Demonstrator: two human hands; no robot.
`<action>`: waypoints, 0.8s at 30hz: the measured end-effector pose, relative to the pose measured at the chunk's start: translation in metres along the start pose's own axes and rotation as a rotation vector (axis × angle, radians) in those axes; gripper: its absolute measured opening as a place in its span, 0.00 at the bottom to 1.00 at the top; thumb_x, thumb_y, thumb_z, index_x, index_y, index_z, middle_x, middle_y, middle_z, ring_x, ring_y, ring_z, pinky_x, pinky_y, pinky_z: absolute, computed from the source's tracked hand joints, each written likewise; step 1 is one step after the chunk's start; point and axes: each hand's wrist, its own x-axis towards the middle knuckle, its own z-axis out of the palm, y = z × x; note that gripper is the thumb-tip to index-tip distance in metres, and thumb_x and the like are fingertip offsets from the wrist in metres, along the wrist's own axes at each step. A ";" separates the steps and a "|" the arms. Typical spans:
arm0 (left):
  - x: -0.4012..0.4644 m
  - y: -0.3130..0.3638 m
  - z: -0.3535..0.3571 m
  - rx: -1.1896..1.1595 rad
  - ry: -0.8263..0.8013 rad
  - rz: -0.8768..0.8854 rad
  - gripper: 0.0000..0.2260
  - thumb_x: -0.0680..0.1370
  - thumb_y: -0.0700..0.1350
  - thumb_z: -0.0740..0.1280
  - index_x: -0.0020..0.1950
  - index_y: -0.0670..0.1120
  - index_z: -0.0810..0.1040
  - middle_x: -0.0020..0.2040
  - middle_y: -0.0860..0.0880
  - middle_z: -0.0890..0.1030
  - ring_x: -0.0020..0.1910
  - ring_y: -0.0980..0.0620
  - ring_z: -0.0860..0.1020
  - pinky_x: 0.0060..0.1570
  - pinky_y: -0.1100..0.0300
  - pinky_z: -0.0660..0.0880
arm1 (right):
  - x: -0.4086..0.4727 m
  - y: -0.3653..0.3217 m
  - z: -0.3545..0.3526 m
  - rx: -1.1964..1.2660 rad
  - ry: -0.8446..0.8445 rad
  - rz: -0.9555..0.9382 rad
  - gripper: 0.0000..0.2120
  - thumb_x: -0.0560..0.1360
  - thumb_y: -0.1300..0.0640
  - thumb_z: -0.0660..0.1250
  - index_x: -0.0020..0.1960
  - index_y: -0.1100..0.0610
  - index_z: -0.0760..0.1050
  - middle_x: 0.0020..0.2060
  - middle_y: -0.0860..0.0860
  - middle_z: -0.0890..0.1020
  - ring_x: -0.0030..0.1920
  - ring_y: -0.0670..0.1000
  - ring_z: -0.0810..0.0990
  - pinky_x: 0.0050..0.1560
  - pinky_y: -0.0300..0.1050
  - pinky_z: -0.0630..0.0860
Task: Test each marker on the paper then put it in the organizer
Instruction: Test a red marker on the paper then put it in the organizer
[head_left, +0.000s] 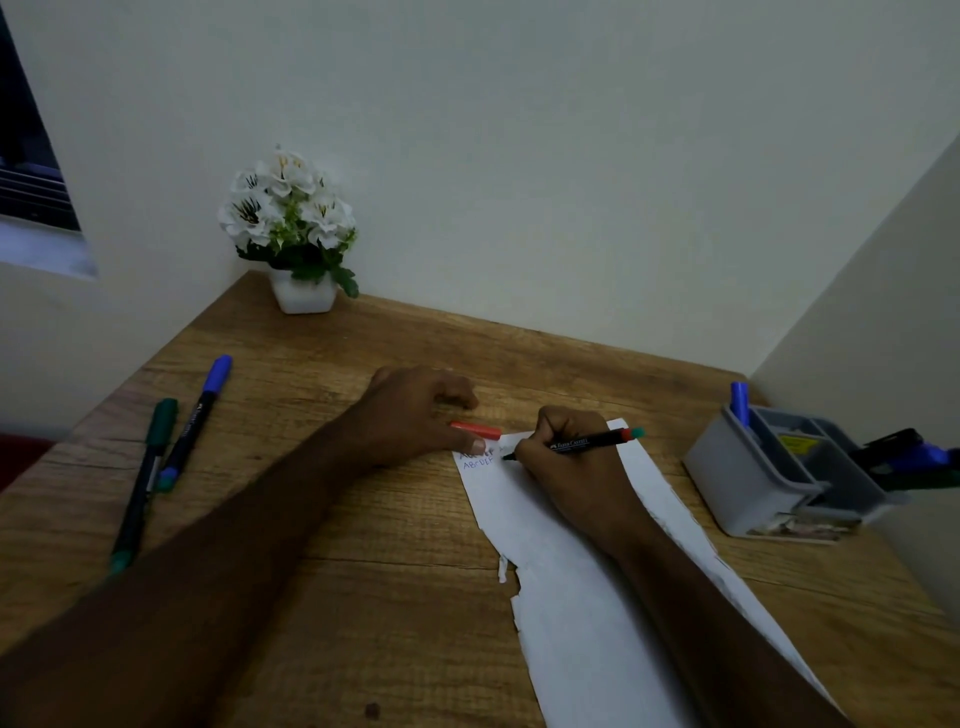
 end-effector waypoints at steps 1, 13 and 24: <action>0.000 0.000 0.000 -0.005 -0.002 -0.005 0.26 0.65 0.63 0.75 0.61 0.56 0.79 0.69 0.58 0.74 0.71 0.56 0.67 0.74 0.44 0.54 | 0.000 0.001 0.000 -0.008 0.004 0.001 0.16 0.72 0.62 0.72 0.29 0.56 0.71 0.25 0.44 0.75 0.29 0.41 0.73 0.29 0.33 0.68; 0.002 -0.001 0.000 0.007 0.003 -0.005 0.27 0.65 0.63 0.75 0.61 0.57 0.79 0.69 0.59 0.74 0.72 0.57 0.66 0.75 0.46 0.52 | 0.002 0.002 0.000 -0.041 0.024 0.007 0.15 0.72 0.60 0.73 0.30 0.60 0.71 0.25 0.46 0.75 0.29 0.42 0.72 0.29 0.34 0.67; 0.001 0.000 0.000 -0.018 0.009 -0.009 0.26 0.65 0.62 0.75 0.60 0.57 0.79 0.68 0.58 0.75 0.72 0.56 0.67 0.74 0.44 0.54 | 0.002 0.001 0.000 0.000 0.032 -0.003 0.16 0.66 0.52 0.69 0.30 0.61 0.69 0.24 0.49 0.72 0.29 0.43 0.69 0.29 0.37 0.65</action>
